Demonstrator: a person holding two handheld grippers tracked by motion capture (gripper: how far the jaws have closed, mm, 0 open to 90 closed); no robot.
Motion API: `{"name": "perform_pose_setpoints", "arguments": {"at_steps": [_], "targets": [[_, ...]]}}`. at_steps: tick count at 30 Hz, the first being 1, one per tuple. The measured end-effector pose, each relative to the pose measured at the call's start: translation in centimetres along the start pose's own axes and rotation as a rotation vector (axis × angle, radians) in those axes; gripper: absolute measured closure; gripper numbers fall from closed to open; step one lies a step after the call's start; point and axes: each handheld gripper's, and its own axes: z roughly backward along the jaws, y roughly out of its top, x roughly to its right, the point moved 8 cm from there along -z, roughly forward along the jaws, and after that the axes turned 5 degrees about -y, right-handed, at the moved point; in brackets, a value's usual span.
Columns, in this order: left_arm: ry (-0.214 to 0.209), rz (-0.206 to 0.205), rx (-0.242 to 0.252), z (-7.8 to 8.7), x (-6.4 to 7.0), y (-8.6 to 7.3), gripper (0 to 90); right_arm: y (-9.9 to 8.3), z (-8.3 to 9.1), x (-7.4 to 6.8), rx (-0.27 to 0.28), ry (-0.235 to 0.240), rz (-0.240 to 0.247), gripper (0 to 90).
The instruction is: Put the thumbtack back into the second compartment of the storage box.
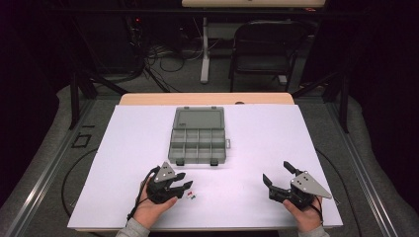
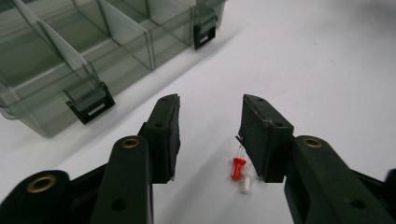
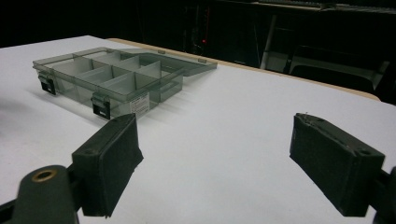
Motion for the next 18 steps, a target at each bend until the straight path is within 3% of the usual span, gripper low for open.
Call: {"name": "perform_pose_setpoints", "arguments": {"at_steps": [1, 4, 15, 18], "targets": [[-0.019, 0.015, -0.006, -0.2, 0.2, -0.3, 58.5, 0.0, 0.0, 0.0, -0.001, 0.002, -0.004, 15.3], [-0.018, 0.041, -0.016, -0.3, 0.2, -0.8, 58.6, 0.0, 0.0, 0.0, 0.0, 0.003, -0.005, 15.4], [-0.05, 0.015, -0.068, -0.9, 0.9, -1.6, 74.0, -0.1, -0.1, 0.1, -0.002, 0.006, -0.011, 15.4], [-0.059, 0.028, -0.069, -1.0, 1.0, -1.6, 76.3, -0.1, -0.1, 0.1, -0.002, 0.007, -0.012, 15.4]]}}
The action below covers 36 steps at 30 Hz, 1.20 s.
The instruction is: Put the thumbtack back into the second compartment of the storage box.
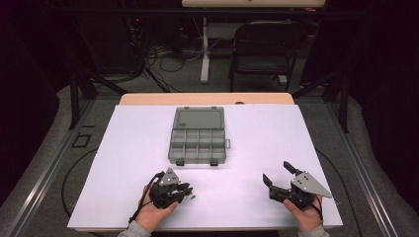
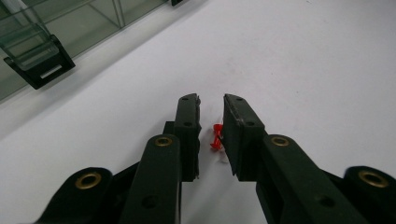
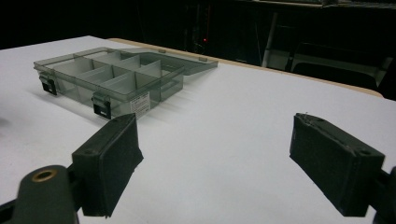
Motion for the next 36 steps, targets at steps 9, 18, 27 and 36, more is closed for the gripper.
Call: {"name": "perform_pose_setpoints", "arguments": {"at_steps": [9, 18, 27, 36], "targets": [[-0.018, 0.013, -0.015, -0.28, 0.12, -0.23, 79.7, 0.0, 0.04, 0.04, -0.003, 0.003, 0.0, 15.4], [-0.012, 0.03, -0.016, -0.35, -0.42, -0.45, 82.0, -0.01, 0.06, 0.05, -0.004, 0.005, 0.001, 15.4], [-0.013, 0.038, -0.024, -0.71, -0.51, -0.59, 83.5, 0.01, 0.1, 0.1, -0.004, 0.005, -0.003, 15.4], [-0.013, 0.047, -0.023, -0.72, -0.51, -0.6, 84.8, 0.04, 0.08, 0.13, -0.001, 0.006, -0.003, 15.4]]}}
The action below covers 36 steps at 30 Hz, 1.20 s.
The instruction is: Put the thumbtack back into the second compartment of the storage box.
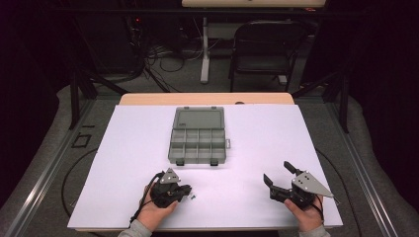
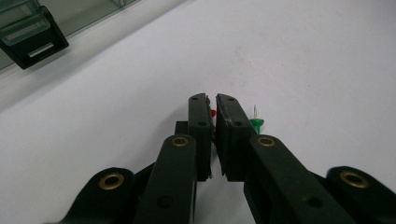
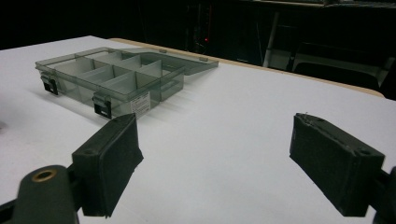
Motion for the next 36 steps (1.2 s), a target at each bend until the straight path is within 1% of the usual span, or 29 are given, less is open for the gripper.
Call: {"name": "perform_pose_setpoints", "arguments": {"at_steps": [2, 8, 11, 12, 15, 17, 19, 20, 21, 23, 24, 25, 27, 28, 29, 30, 32, 36], "targets": [[-0.004, 0.007, 0.0, 0.0, 0.0, 0.0, 84.9, 0.0, 0.0, 0.0, -0.002, 0.001, 0.001, 15.4], [-0.005, 0.008, 0.003, 0.1, 0.0, 0.0, 85.1, 0.0, 0.0, 0.1, 0.001, -0.001, 0.002, 15.4], [-0.004, 0.009, 0.016, 0.3, -0.1, 0.2, 85.3, 0.0, 0.1, 0.1, 0.001, -0.001, 0.001, 15.4], [0.002, 0.011, 0.024, 0.4, -0.1, 0.3, 85.2, 0.0, 0.1, 0.1, 0.001, -0.001, 0.002, 15.4], [-0.001, 0.011, 0.026, 0.6, -0.2, 0.4, 85.3, 0.0, 0.1, 0.1, 0.0, -0.001, 0.0, 15.4], [0.003, 0.018, 0.046, 0.8, -0.3, 0.6, 85.4, 0.0, 0.1, 0.1, 0.0, -0.001, -0.002, 15.4], [0.006, 0.017, 0.048, 1.0, -0.4, 0.7, 85.4, 0.0, 0.1, 0.1, 0.0, -0.001, -0.002, 15.4], [0.01, 0.018, 0.061, 1.2, -0.4, 0.8, 85.4, 0.1, 0.1, 0.2, 0.001, -0.002, 0.0, 15.4], [0.01, 0.018, 0.061, 1.2, -0.4, 0.8, 85.4, 0.1, 0.1, 0.2, 0.001, -0.002, 0.0, 15.4], [0.01, 0.024, 0.078, 1.5, -0.5, 1.1, 85.4, 0.1, 0.1, 0.2, 0.002, -0.003, -0.002, 15.4], [0.013, 0.032, 0.097, 1.8, -0.5, 1.3, 85.4, 0.1, 0.1, 0.2, 0.002, -0.004, -0.002, 15.4], [0.013, 0.032, 0.097, 1.8, -0.5, 1.3, 85.4, 0.1, 0.1, 0.2, 0.002, -0.004, -0.002, 15.4], [0.02, 0.037, 0.121, 2.2, -0.7, 1.7, 85.4, 0.1, 0.1, 0.2, 0.002, -0.004, -0.003, 15.4], [0.024, 0.04, 0.13, 2.3, -0.8, 1.9, 85.4, 0.1, 0.1, 0.2, 0.001, -0.003, -0.005, 15.4], [0.037, 0.042, 0.149, 2.6, -0.9, 2.3, 85.4, 0.0, 0.1, 0.2, 0.001, -0.003, -0.005, 15.4], [0.037, 0.042, 0.149, 2.6, -0.9, 2.3, 85.4, 0.0, 0.1, 0.2, 0.001, -0.003, -0.005, 15.4], [0.045, 0.044, 0.171, 2.9, -1.1, 2.7, 85.4, 0.0, 0.1, 0.2, 0.0, -0.003, -0.006, 15.4], [0.076, 0.046, 0.221, 3.5, -1.4, 3.6, 85.4, 0.0, 0.1, 0.2, 0.0, -0.003, -0.006, 15.4]]}}
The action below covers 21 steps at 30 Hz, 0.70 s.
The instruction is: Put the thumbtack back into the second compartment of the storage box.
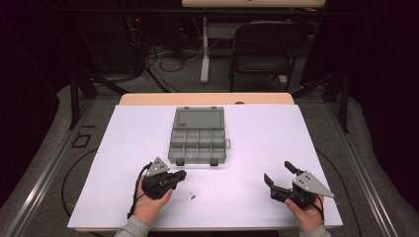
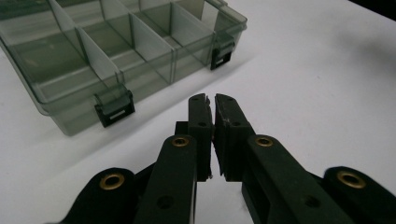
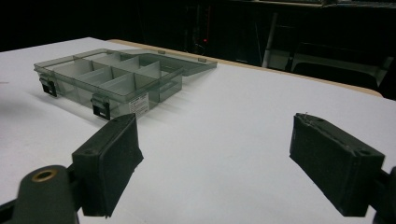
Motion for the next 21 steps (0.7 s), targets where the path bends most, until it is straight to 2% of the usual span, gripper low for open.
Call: {"name": "perform_pose_setpoints", "arguments": {"at_steps": [4, 5, 9, 11, 17, 18, 19, 20, 21], "targets": [[0.018, -0.002, 0.025, 0.3, -0.2, 0.7, 85.4, 0.0, 0.0, 0.0, -0.002, -0.002, -0.001, 15.4], [0.028, 0.004, 0.042, 0.4, -0.4, 1.2, 85.4, 0.0, 0.0, 0.0, -0.002, -0.001, -0.004, 15.4], [0.032, 0.024, 0.055, 0.4, -0.8, 2.2, 85.4, 0.0, 0.0, 0.0, -0.002, -0.002, -0.003, 15.4], [0.028, 0.027, 0.054, 0.4, -0.9, 2.5, 85.4, 0.0, -0.1, 0.0, -0.002, -0.002, -0.004, 15.4], [0.037, 0.022, 0.057, 0.2, -1.7, 5.0, 85.4, -0.1, -0.1, 0.1, -0.002, -0.002, -0.006, 15.4], [0.037, 0.022, 0.057, 0.2, -1.7, 5.0, 85.4, -0.1, -0.1, 0.1, -0.002, -0.002, -0.006, 15.4], [0.041, 0.022, 0.056, 0.2, -1.9, 5.8, 85.5, -0.1, -0.1, 0.1, -0.003, -0.002, -0.006, 15.4], [0.041, 0.022, 0.056, 0.2, -1.9, 5.8, 85.4, -0.1, -0.1, 0.1, -0.003, -0.002, -0.006, 15.4], [0.045, 0.024, 0.054, 0.2, -2.2, 6.5, 85.4, -0.1, -0.1, 0.0, -0.003, -0.001, -0.005, 15.4]]}}
